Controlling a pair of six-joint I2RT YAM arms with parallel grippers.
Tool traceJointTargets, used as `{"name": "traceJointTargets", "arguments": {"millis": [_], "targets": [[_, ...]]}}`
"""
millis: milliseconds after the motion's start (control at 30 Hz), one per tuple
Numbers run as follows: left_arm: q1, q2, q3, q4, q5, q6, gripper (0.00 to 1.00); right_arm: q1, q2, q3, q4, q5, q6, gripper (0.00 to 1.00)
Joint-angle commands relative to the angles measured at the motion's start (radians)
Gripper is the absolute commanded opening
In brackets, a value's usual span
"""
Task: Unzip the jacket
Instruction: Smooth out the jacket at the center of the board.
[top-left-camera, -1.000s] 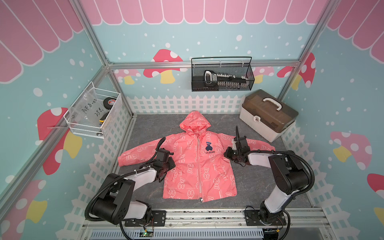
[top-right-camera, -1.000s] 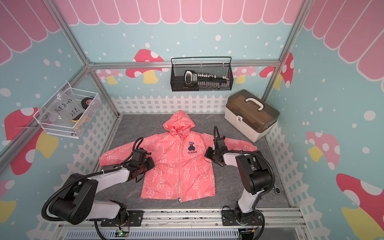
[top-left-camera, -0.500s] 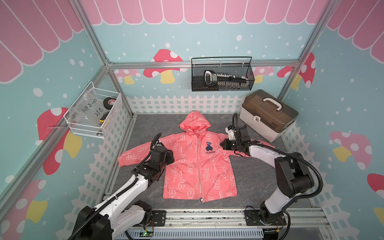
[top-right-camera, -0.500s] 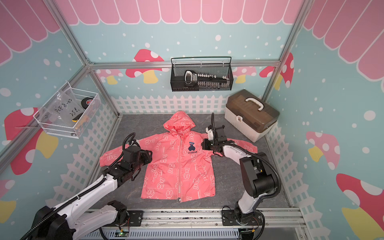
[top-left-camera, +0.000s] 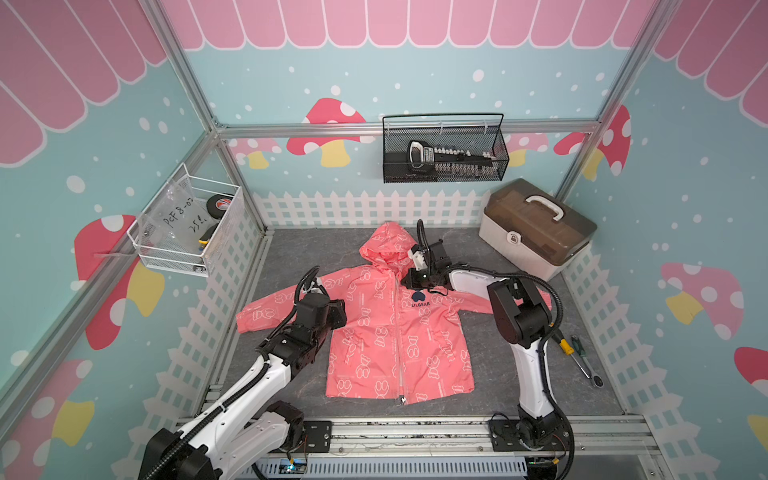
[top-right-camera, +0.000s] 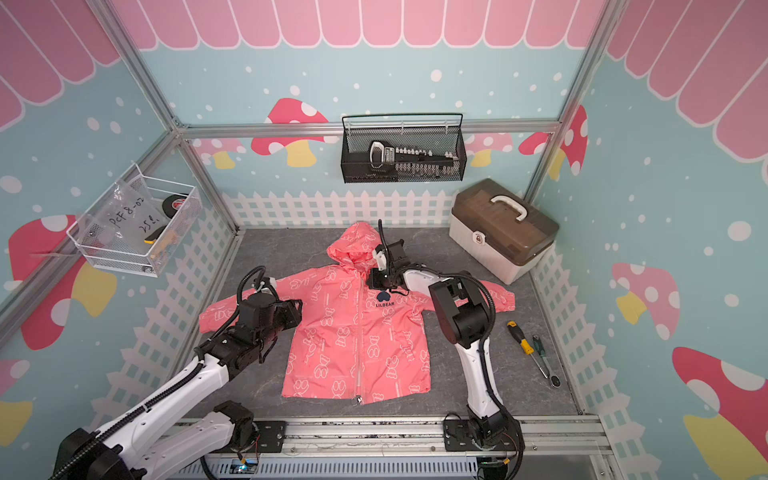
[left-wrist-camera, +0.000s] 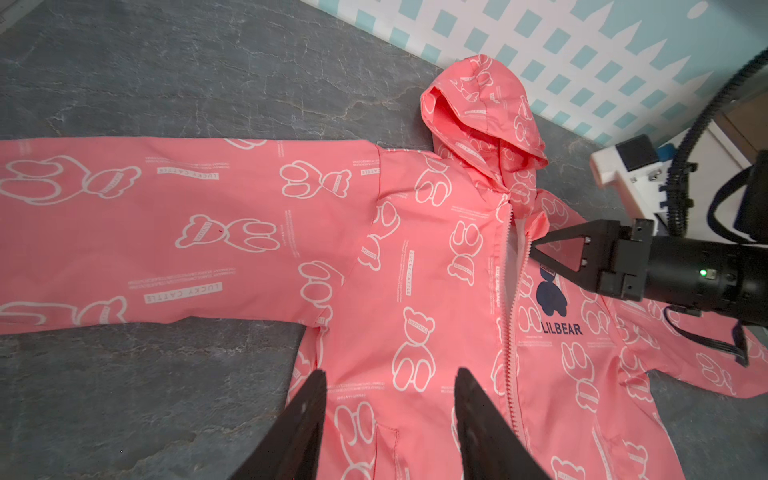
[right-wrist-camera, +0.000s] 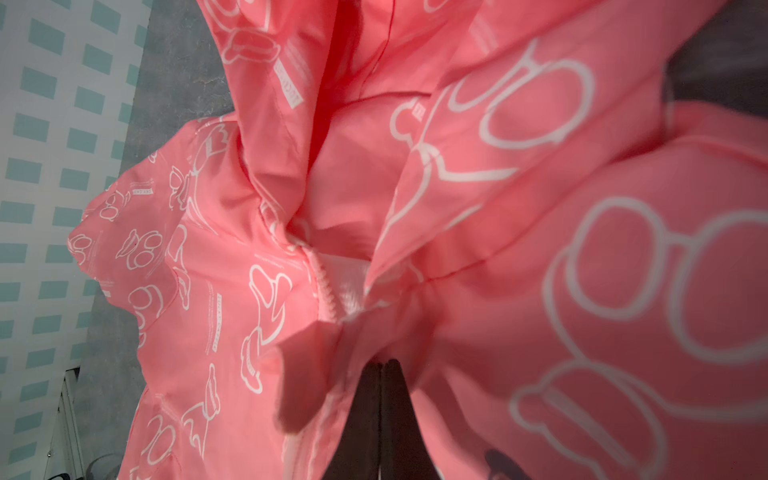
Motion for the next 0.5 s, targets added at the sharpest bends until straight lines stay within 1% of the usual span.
{"name": "traceJointTargets", "arguments": {"millis": [0, 100, 467], "targets": [[-0.003, -0.009, -0.014, -0.017, -0.020, 0.015, 0.51, 0.013, 0.044, 0.062, -0.007, -0.012, 0.040, 0.02], [-0.003, -0.005, -0.020, -0.013, -0.019, 0.014, 0.51, 0.020, 0.066, 0.085, -0.005, -0.024, 0.053, 0.02], [-0.003, 0.012, -0.024, 0.009, -0.019, 0.025, 0.51, 0.032, 0.066, 0.134, 0.020, -0.055, 0.072, 0.01]]}}
